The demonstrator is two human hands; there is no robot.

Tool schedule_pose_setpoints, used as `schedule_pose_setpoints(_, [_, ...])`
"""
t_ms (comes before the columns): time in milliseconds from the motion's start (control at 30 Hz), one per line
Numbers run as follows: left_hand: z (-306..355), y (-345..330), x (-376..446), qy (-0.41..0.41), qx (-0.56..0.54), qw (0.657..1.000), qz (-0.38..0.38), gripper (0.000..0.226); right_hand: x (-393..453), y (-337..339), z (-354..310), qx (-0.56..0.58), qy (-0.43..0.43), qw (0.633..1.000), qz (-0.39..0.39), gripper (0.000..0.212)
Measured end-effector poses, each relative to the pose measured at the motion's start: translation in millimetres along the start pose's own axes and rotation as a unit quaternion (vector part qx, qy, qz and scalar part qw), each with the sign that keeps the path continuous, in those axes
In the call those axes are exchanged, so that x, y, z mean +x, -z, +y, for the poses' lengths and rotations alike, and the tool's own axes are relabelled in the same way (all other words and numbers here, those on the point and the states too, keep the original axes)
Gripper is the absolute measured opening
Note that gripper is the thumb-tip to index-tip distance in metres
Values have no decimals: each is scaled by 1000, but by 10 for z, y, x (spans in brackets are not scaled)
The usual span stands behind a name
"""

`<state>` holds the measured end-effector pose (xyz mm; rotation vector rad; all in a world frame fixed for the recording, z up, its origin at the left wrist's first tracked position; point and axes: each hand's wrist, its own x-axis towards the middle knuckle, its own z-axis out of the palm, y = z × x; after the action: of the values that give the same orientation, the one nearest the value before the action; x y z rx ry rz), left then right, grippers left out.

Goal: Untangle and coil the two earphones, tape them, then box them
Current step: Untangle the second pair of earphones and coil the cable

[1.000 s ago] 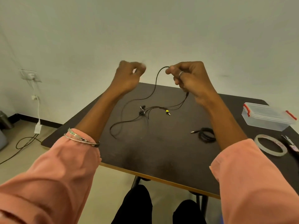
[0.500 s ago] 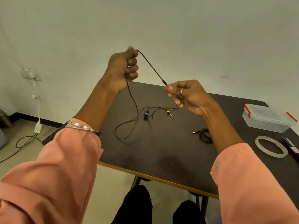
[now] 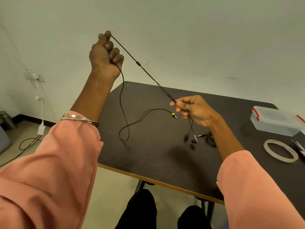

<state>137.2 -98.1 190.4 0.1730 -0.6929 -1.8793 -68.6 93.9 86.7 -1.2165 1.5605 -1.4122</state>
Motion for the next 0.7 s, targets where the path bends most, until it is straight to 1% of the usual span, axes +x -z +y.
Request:
schedule_pose_setpoints(67, [43, -8, 36, -23, -31, 999, 7, 30, 12, 60, 63, -42, 3, 999, 13, 17])
schedule_pose_setpoints(133, [67, -14, 64, -39, -39, 998, 10, 29, 27, 119, 139, -86, 11, 996, 31, 18])
schedule_pose_setpoints(267, [18, -12, 59, -43, 2, 999, -3, 28, 103, 255, 238, -184, 26, 980, 67, 18])
schedule_pose_setpoints(333, [-28, 14, 68, -28, 19, 999, -12, 29, 181, 360, 239, -241, 11, 966, 91, 21])
schedule_pose_setpoints(400, [-88, 57, 83, -1, 48, 999, -22, 30, 264, 484, 239, -295, -8, 944, 144, 22])
schedule_pose_setpoints(500, [-208, 110, 93, 48, 137, 989, -30, 32, 334, 645, 250, -335, 8, 908, 250, 20])
schedule_pose_setpoints(567, [-279, 132, 73, 69, 228, 971, -26, 36, 332, 707, 274, -351, 19, 891, 286, 17])
schedule_pose_setpoints(600, [-313, 140, 61, 70, 289, 955, -23, 36, 321, 725, 290, -350, 24, 888, 298, 16])
schedule_pose_setpoints(667, [-378, 157, 40, 60, 415, 908, -17, 35, 318, 749, 307, -342, 23, 883, 321, 13])
schedule_pose_setpoints(700, [-409, 170, 29, 52, 459, 887, -12, 34, 329, 752, 304, -359, 8, 877, 319, 14])
